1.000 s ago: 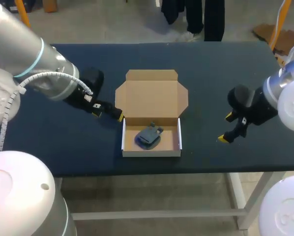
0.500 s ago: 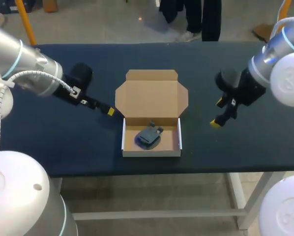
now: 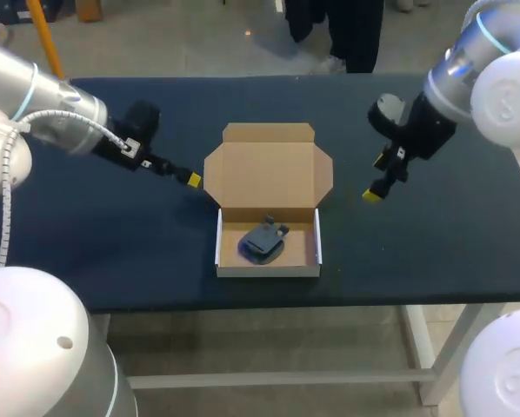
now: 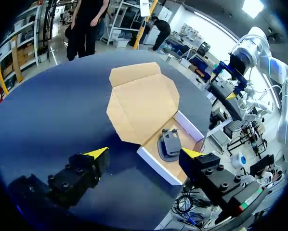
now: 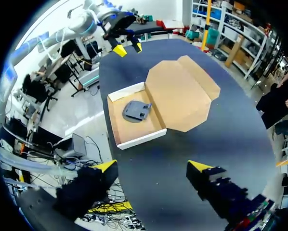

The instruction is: Assemble the packaging by folding the flat box into shape, placing the metal phone stand inside, and closing the box properly

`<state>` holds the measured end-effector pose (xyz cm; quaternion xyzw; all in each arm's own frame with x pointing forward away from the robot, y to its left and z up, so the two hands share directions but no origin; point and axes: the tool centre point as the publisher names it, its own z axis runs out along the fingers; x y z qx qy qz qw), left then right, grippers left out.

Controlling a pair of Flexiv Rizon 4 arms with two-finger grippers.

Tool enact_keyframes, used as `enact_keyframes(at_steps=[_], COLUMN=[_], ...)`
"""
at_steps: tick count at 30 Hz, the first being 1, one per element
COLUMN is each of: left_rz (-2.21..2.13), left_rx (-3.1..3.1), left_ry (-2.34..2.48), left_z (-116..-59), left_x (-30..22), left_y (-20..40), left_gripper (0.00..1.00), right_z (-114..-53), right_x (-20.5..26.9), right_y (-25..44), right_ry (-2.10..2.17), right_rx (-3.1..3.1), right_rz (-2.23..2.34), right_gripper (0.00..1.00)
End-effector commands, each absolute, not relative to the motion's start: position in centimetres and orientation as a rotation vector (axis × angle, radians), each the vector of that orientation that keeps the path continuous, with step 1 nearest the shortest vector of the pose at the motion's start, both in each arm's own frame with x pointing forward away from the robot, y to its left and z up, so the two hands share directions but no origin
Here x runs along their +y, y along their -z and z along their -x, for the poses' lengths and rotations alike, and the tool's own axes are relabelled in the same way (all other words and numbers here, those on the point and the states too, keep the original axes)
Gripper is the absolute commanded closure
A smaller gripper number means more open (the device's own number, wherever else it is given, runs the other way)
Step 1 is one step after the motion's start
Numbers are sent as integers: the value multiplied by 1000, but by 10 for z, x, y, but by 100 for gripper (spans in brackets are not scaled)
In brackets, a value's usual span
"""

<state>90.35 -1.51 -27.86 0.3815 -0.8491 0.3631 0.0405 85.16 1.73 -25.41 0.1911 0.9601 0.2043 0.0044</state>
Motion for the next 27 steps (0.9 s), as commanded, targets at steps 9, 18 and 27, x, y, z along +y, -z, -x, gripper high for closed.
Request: enact_keyframes(at_steps=[9, 18, 27], left_rz=[-1134, -960, -876], left_rx=[-2579, -2585, -2615], left_ry=[-1091, -1236, -1246], left_z=[-913, -928, -949], left_x=[-16, -23, -25], left_y=[279, 289, 302], left_gripper=[0, 0, 0], right_z=[-854, -877, -903], right_x=[17, 39, 58], right_y=[252, 239, 221], right_ry=[-654, -614, -630], right_rx=[3047, 3192, 3278], right_rz=[-592, -502, -420], right_gripper=[0, 0, 0])
